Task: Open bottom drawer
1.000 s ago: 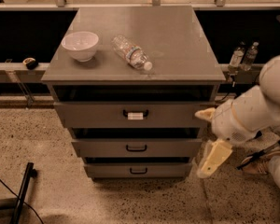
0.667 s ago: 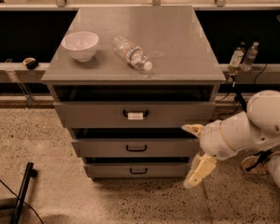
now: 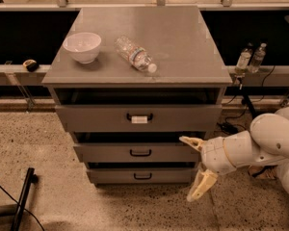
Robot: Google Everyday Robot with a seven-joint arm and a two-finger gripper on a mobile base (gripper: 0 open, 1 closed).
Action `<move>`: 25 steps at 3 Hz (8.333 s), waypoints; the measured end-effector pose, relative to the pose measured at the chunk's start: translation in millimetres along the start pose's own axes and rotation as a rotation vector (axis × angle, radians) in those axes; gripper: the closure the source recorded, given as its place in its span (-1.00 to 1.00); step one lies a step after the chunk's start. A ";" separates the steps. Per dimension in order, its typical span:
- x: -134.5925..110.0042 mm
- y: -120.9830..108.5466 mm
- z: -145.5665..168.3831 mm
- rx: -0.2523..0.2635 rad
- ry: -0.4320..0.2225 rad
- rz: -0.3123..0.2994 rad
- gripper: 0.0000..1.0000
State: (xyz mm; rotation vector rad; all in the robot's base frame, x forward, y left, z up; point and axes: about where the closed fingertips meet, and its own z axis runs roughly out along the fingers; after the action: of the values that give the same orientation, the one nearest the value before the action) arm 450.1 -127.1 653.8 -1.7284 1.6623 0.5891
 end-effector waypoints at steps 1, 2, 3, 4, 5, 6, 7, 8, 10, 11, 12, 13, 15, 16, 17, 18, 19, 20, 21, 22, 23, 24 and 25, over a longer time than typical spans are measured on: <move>17.3 8.5 22.4 0.031 -0.033 0.023 -1.00; 62.0 12.3 76.9 0.074 -0.012 0.019 -1.00; 92.0 2.2 106.5 0.121 -0.028 0.002 -1.00; 97.3 5.0 115.4 0.113 -0.041 0.003 -1.00; 103.1 -5.3 128.3 0.106 -0.039 0.008 -1.00; 151.9 -36.3 191.0 0.092 0.001 -0.025 -1.00; 185.0 -46.5 231.8 0.076 0.012 -0.025 -1.00; 185.0 -46.5 231.8 0.076 0.012 -0.025 -1.00; 252.6 -33.5 261.9 -0.011 0.034 -0.027 -1.00; 277.3 -28.6 273.9 -0.031 0.050 -0.031 -1.00; 291.1 -37.8 283.6 -0.026 0.074 -0.044 -1.00; 308.8 -54.2 291.7 -0.013 0.117 -0.052 -1.00; 353.7 -87.9 296.5 0.019 0.170 -0.024 -1.00; 357.0 -89.3 299.8 0.035 0.178 -0.023 -1.00; 359.8 -93.0 304.2 0.032 0.187 -0.019 -1.00; 360.7 -101.5 302.9 0.036 0.197 -0.021 -0.94; 360.2 -108.7 311.2 0.018 0.211 -0.033 -0.58; 362.6 -110.2 321.7 -0.003 0.224 -0.036 -0.46; 361.5 -108.6 321.1 -0.004 0.223 -0.040 -0.36; 356.9 -100.3 316.9 -0.007 0.216 -0.055 -0.36; 356.9 -77.7 311.6 -0.033 0.223 -0.067 -0.28; 358.2 -40.0 305.7 -0.084 0.242 -0.079 -0.32; 357.9 -12.1 301.7 -0.124 0.253 -0.091 -0.40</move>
Offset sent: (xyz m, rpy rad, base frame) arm 0.0281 0.0152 -0.1879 -0.0404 -0.1321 -0.1442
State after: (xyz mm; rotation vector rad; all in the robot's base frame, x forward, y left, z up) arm 531.3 -156.9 193.6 -2.0272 1.7365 0.4544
